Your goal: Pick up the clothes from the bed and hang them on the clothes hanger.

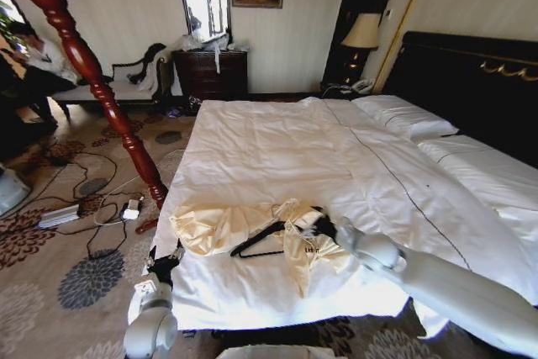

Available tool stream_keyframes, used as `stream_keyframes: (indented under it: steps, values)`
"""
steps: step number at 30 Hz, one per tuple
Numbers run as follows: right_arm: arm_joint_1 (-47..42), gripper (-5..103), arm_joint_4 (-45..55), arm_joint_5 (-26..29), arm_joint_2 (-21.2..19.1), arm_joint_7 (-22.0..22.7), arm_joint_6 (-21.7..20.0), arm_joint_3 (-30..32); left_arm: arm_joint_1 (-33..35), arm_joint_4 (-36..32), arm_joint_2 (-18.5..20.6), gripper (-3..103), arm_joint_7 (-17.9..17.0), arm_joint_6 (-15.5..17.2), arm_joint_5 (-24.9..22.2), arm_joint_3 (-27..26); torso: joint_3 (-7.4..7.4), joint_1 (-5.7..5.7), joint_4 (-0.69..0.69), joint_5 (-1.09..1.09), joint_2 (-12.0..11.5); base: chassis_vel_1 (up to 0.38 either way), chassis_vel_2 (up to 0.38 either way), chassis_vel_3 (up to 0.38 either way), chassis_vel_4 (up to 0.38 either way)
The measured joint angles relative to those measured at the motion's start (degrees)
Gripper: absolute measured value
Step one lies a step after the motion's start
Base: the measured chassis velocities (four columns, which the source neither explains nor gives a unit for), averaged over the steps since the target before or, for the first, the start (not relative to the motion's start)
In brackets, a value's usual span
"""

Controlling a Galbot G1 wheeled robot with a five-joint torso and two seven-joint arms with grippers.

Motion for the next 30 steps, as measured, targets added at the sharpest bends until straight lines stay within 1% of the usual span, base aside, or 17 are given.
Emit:
stream_keyframes:
  steps: [1,2,3,6,7,8,11,12,15,17,20,22,25,27,28,29,30]
  values:
    - [1.7,100,0.3,1.5,0.4,-1.0,-3.0,-1.8,-0.1,-0.2,0.0,84,-0.1,0.0,0.0,0.0,0.0,0.0,-0.05,0.01,0.0,0.0,0.0,0.0,0.0]
    - [1.7,100,0.3,1.5,0.4,-1.0,-3.0,-1.8,-0.1,-0.2,0.0,84,-0.1,0.0,0.0,0.0,0.0,0.0,-0.05,0.01,0.0,0.0,0.0,0.0,0.0]
    - [2.9,100,0.7,2.8,0.6,-1.7,-5.4,-2.8,-0.3,-0.3,0.0,84,-0.2,0.0,-0.1,0.0,0.0,-0.01,-0.07,0.01,0.0,0.0,0.0,0.0,0.0]
    - [4.5,100,2.0,6.4,0.5,-2.6,-12.0,-3.4,-0.4,-0.8,0.0,88,-0.6,0.0,-0.4,0.5,0.0,-0.01,-0.05,0.0,0.0,0.0,0.0,0.0,0.0]
    - [4.5,100,2.0,6.4,0.5,-2.6,-12.0,-3.4,-0.4,-0.8,0.0,88,-0.6,0.0,-0.4,0.5,0.0,-0.01,-0.05,0.0,0.0,0.0,0.0,0.0,0.0]
    - [4.5,100,2.4,7.4,0.3,-2.0,-13.2,-3.3,-0.4,-0.8,0.1,88,-0.7,-0.1,-0.4,0.8,0.0,-0.01,-0.05,0.0,0.0,0.0,0.0,0.0,0.0]
    - [4.0,100,3.2,11.1,-0.4,1.1,-14.0,-1.3,-0.8,-0.5,0.4,92,-0.7,-0.3,-0.5,1.3,-0.01,-0.02,-0.06,0.02,0.0,0.0,0.0,0.0,0.0]
    - [4.0,100,3.2,11.1,-0.4,1.1,-14.0,-1.3,-0.8,-0.5,0.4,92,-0.7,-0.3,-0.5,1.3,-0.01,-0.02,-0.06,0.02,0.0,0.0,0.0,0.0,0.0]
    - [3.3,100,3.0,13.0,-0.7,3.3,-14.0,1.4,-1.2,-0.1,0.6,93,-0.9,-0.3,-0.7,1.6,-0.01,-0.02,-0.04,0.01,0.0,0.0,0.0,0.0,0.0]
    - [2.8,100,1.8,12.9,-0.8,4.3,-14.3,2.6,-1.5,-0.1,0.7,93,-1.0,-0.3,-0.7,1.9,-0.01,-0.02,-0.05,0.01,0.0,0.0,0.0,0.0,0.0]
    - [2.3,100,0.7,12.6,-0.6,4.4,-15.0,2.8,-1.6,-0.1,0.6,93,-1.2,-0.3,-0.7,2.2,-0.01,-0.02,-0.06,0.01,0.0,0.0,0.0,0.0,0.0]
    - [1.3,100,-1.1,11.8,0.5,4.4,-16.1,2.8,-1.4,-0.1,0.4,93,-1.4,-0.2,-0.7,2.6,0.0,-0.02,-0.05,0.02,0.0,0.0,0.0,0.0,0.0]
    - [1.1,101,-2.4,10.7,1.5,4.0,-16.3,2.6,-1.1,-0.2,0.4,93,-1.6,-0.2,-0.7,2.7,-0.01,-0.02,-0.05,0.02,0.0,0.0,0.0,0.0,0.0]
    - [1.6,91,-3.8,9.4,2.6,3.0,-16.3,1.7,-1.0,-0.2,0.4,93,-1.8,-0.2,-0.7,2.6,0.0,-0.02,-0.04,0.02,0.0,0.0,0.0,0.0,0.0]
    - [1.6,91,-3.8,9.4,2.6,3.0,-16.3,1.7,-1.0,-0.2,0.4,93,-1.8,-0.2,-0.7,2.6,0.0,-0.02,-0.04,0.02,0.0,0.0,0.0,0.0,0.0]
    - [2.0,86,-4.1,9.1,2.9,2.7,-16.2,1.3,-1.0,-0.2,0.4,94,-1.9,-0.2,-0.7,2.5,-0.01,-0.02,-0.04,0.02,0.0,0.0,0.0,0.0,0.0]
    - [2.3,86,-4.4,8.9,3.2,2.4,-16.2,0.9,-1.0,-0.2,0.4,95,-2.0,-0.2,-0.7,2.4,-0.01,-0.02,-0.04,0.02,0.0,0.0,0.0,0.0,0.0]
